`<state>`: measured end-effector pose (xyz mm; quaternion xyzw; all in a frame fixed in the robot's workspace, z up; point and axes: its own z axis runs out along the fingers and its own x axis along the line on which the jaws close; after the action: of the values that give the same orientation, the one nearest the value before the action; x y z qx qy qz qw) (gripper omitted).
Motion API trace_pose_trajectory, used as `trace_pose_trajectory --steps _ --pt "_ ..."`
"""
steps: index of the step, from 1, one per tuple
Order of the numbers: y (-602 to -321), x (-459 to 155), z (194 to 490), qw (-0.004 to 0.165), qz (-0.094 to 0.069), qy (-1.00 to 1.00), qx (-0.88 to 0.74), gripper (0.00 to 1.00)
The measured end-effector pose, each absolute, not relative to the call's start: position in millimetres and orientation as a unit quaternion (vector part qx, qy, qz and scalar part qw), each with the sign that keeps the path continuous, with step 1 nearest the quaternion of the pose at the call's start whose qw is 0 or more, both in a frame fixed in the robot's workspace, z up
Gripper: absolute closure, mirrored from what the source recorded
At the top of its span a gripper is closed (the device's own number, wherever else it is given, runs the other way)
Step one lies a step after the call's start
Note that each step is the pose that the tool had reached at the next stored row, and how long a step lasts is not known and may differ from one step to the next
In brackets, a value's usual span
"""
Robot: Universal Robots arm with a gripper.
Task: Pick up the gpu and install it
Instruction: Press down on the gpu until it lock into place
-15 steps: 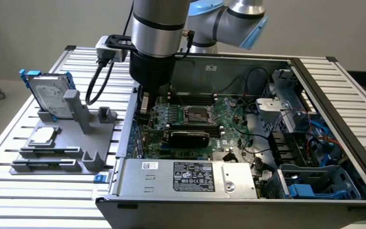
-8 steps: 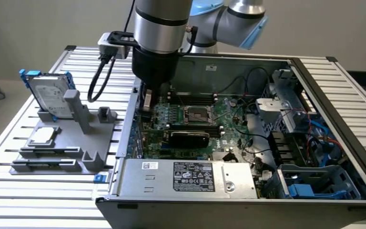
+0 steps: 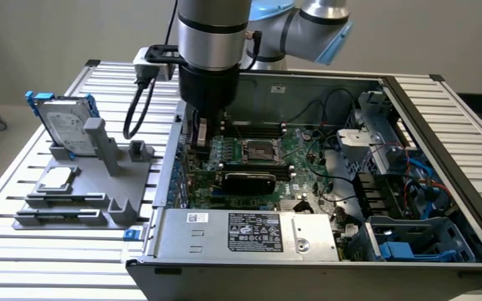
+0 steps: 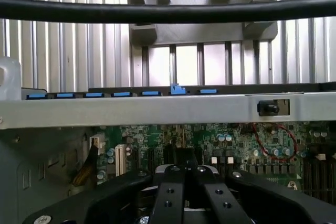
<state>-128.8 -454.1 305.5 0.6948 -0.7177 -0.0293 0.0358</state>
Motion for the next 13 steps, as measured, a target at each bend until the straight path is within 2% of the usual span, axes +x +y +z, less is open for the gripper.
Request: trace_pose_trajectory --steps 7,13 --pt "-454 -117 305 0.012 -0.01 -0.718 0.695 0.89" --pt "-453 -105 305 0.0 0.001 -0.718 0.696 0.89"
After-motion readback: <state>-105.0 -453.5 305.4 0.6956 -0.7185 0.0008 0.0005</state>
